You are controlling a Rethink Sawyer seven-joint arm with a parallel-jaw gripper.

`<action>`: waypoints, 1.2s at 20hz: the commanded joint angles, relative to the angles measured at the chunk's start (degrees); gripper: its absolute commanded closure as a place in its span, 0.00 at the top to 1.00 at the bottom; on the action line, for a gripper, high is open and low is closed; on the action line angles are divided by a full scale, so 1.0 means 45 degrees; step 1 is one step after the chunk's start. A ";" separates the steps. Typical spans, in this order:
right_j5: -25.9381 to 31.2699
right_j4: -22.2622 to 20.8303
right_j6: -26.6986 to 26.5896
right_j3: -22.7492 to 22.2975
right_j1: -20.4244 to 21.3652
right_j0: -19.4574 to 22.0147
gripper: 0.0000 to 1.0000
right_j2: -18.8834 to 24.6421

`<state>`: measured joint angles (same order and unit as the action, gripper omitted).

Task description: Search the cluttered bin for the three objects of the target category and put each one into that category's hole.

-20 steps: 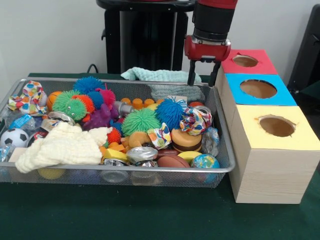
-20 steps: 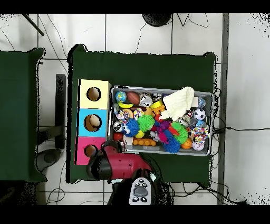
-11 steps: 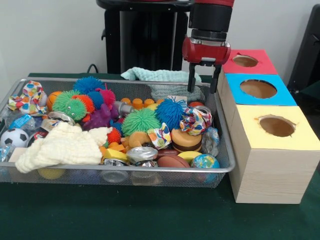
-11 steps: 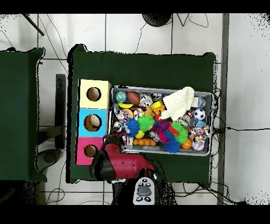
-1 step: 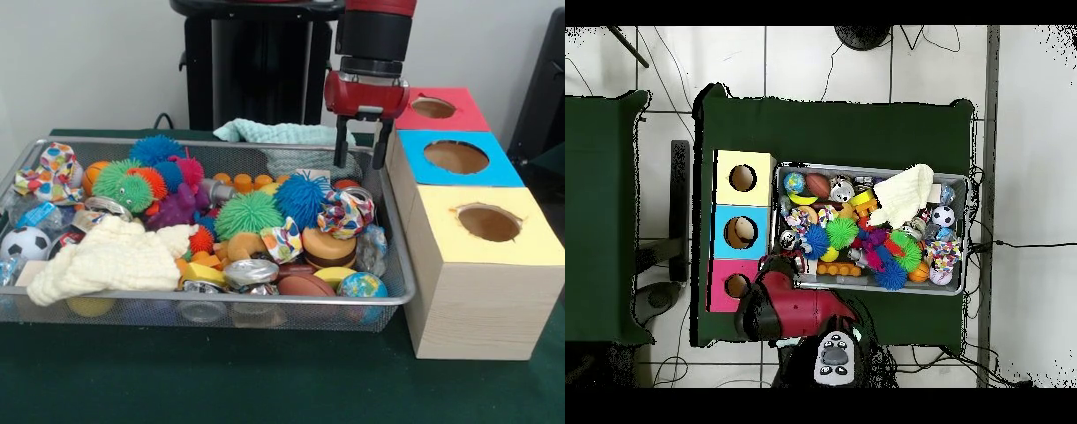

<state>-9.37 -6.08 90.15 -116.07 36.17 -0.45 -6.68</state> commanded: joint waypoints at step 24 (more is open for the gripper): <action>-0.0418 0.0005 0.2158 0.1920 -0.1235 0.0449 1.00 0.1860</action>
<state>-9.48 -6.05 90.15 -113.74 29.27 0.77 -5.65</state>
